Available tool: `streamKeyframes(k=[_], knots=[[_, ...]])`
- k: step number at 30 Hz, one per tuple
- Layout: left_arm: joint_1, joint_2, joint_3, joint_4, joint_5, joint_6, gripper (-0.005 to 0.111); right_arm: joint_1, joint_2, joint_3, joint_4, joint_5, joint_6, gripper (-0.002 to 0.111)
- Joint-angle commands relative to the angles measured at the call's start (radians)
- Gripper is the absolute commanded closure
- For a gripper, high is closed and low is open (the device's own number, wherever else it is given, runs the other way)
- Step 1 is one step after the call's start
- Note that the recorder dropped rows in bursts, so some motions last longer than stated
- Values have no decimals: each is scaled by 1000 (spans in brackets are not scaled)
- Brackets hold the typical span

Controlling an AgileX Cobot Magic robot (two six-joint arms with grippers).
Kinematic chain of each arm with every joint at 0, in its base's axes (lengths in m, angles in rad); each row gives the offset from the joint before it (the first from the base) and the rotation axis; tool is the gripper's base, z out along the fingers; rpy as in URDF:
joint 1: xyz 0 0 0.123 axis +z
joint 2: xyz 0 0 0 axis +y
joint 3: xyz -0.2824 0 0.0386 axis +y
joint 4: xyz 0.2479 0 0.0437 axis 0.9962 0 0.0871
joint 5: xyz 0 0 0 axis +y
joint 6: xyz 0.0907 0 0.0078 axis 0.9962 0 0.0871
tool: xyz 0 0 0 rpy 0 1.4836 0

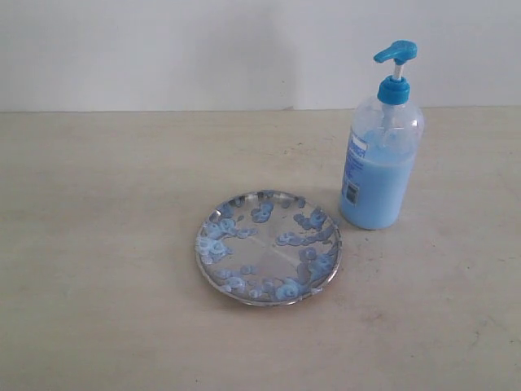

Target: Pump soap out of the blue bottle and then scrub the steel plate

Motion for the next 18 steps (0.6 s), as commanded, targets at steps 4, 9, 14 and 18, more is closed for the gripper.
streamKeyframes(k=[4, 9, 14, 18], knots=[[3, -3, 2, 4, -14, -4, 103, -12, 37, -1, -36, -263, -303, 109], [3, -3, 2, 4, -14, -4, 103, -14, 37, -1, 171, 114, -493, 109], [3, -3, 2, 4, -14, -4, 103, -14, -15, -1, -9, 233, -318, 109], [3, -3, 2, 4, -14, -4, 103, -14, -15, -1, -131, 239, -120, 109]])
